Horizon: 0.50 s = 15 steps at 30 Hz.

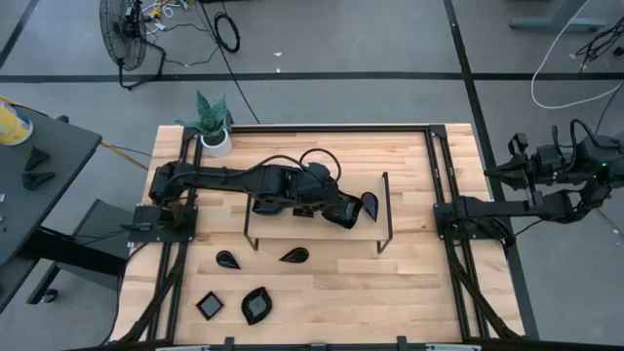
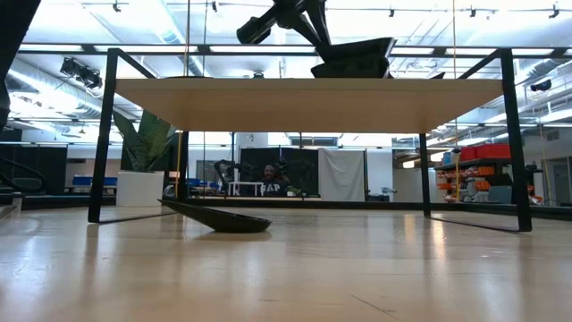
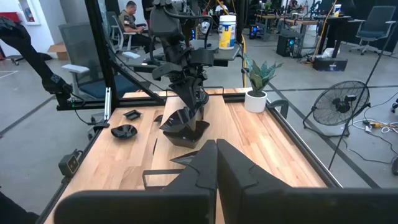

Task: Pick & Place Mini shaped plates
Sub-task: Stack the distorted square plate on top of the distorted square plate on the shelf

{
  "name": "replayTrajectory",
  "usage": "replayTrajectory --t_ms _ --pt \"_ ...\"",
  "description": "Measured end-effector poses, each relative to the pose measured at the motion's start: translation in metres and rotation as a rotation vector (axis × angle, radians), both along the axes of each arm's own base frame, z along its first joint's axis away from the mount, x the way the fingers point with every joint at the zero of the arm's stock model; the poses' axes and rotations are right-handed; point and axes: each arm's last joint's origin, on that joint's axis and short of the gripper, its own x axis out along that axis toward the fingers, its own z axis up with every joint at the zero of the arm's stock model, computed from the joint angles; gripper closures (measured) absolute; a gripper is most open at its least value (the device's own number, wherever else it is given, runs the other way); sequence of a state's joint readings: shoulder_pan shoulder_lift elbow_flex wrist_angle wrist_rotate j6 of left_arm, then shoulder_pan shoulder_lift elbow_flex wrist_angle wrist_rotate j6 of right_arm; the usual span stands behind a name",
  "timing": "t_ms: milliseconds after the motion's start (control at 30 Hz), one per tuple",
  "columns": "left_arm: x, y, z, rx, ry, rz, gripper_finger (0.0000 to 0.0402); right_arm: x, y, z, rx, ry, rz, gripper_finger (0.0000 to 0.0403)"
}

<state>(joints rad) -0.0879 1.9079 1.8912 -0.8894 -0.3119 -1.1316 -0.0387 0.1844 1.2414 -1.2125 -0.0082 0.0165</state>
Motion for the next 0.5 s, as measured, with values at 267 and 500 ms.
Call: replayTrajectory --t_ms 267,500 --pt "0.0001 -0.0009 -0.0002 -0.004 0.010 -0.044 0.0373 0.0000 0.0000 0.0000 0.000 0.000 0.000 0.0396" --pt "0.0001 -0.0007 -0.0001 0.006 0.012 -0.048 0.0325 0.0000 0.0000 0.0000 0.000 0.000 0.000 0.0396"
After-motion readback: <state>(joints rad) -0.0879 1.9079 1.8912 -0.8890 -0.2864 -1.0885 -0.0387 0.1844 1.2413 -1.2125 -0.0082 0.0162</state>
